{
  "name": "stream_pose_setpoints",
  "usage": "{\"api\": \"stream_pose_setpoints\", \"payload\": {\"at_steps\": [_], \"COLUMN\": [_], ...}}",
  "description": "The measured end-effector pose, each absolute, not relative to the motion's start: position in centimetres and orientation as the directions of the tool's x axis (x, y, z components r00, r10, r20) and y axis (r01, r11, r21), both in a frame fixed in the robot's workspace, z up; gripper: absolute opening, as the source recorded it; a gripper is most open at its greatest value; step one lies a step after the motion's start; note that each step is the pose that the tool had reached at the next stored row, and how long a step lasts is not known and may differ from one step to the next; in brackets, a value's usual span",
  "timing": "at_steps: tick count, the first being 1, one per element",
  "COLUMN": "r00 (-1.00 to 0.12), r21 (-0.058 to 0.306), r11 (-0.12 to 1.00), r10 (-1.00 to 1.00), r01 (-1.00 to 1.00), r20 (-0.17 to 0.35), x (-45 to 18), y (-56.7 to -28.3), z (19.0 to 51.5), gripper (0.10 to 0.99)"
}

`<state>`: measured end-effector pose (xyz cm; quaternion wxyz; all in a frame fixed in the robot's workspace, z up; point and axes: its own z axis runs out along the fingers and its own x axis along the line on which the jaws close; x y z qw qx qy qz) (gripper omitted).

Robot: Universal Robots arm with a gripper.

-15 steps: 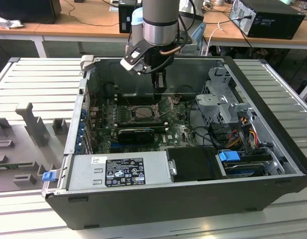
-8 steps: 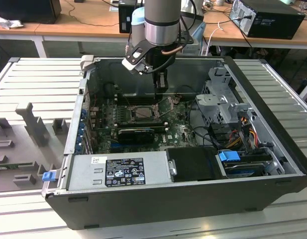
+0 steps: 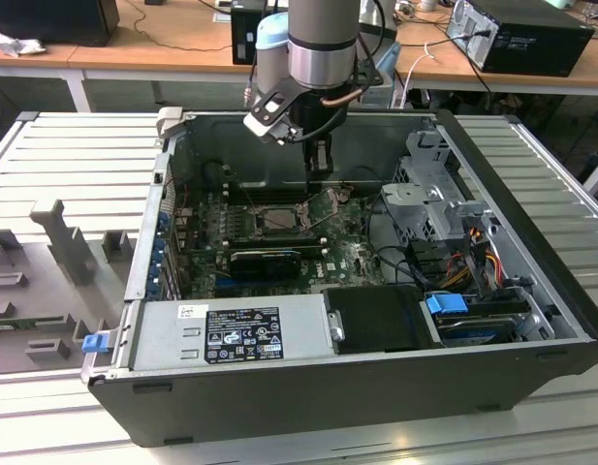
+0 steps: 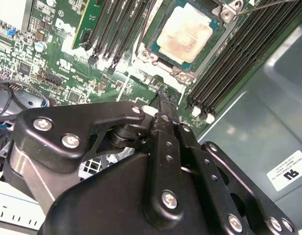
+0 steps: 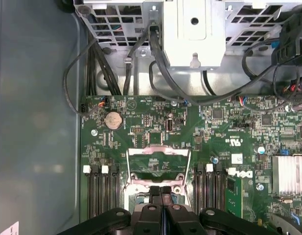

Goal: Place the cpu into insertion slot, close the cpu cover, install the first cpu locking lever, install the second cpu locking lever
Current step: 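Close the cpu cover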

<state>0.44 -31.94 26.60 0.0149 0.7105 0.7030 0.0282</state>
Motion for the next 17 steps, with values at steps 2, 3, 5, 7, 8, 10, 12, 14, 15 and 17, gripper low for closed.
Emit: {"api": "stream_pose_setpoints", "payload": {"at_steps": [2, 3, 5, 7, 8, 10, 12, 14, 15, 17], "r00": [0.010, 0.010, 0.008, 0.007, 0.007, 0.007, 0.007, 0.007, 0.006, 0.006], "r21": [0.061, 0.060, 0.058, 0.057, 0.057, 0.057, 0.057, 0.057, 0.057, 0.056], "r11": [-0.011, -0.011, -0.009, -0.008, -0.008, -0.008, -0.008, -0.008, -0.007, -0.007], "r10": [1.000, 1.000, 1.000, 1.000, 1.000, 1.000, 1.000, 1.000, 1.000, 1.000], "r01": [0.998, 0.998, 0.998, 0.998, 0.998, 0.998, 0.998, 0.998, 0.998, 0.998], "r20": [0.019, 0.019, 0.019, 0.019, 0.019, 0.019, 0.018, 0.018, 0.018, 0.018], "x": [0.8, 1.1, 2.2, 2.9, 3.0, 3.3, 4.1, 4.4, 4.7, 5.2], "y": [-31.9, -31.9, -31.9, -31.9, -31.9, -31.9, -31.9, -31.9, -31.9, -31.9], "z": [26.6, 26.6, 26.5, 26.3, 26.3, 26.2, 25.8, 25.7, 25.7, 25.7], "gripper": [0.106, 0.106, 0.106, 0.106, 0.106, 0.106, 0.106, 0.106, 0.106, 0.106]}}
